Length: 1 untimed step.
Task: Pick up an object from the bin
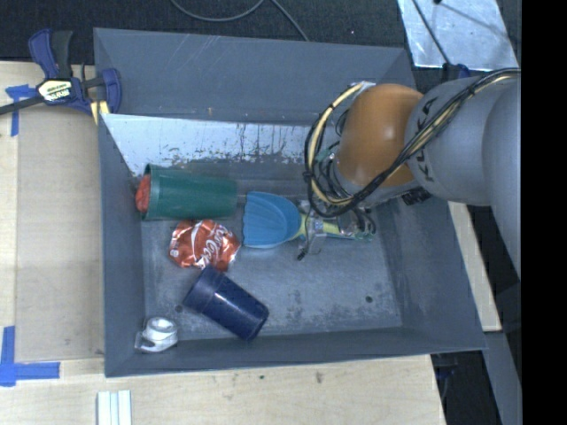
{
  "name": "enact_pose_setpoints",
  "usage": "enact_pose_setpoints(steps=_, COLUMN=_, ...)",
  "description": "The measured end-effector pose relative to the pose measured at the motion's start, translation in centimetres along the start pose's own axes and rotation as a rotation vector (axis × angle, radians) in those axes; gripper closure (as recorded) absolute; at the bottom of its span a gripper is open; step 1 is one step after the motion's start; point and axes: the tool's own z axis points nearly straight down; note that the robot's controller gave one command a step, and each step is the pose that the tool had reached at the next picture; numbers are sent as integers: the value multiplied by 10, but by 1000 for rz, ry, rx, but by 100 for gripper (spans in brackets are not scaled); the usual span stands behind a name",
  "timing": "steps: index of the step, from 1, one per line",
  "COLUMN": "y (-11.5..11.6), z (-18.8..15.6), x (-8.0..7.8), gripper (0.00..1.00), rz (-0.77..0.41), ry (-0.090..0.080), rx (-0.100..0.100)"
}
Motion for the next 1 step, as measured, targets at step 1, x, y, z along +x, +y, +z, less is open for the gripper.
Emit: enact_pose_setpoints(steps=1, y=0, z=0, x=-5, gripper=100, rz=-14, ry=-3, rx=0)
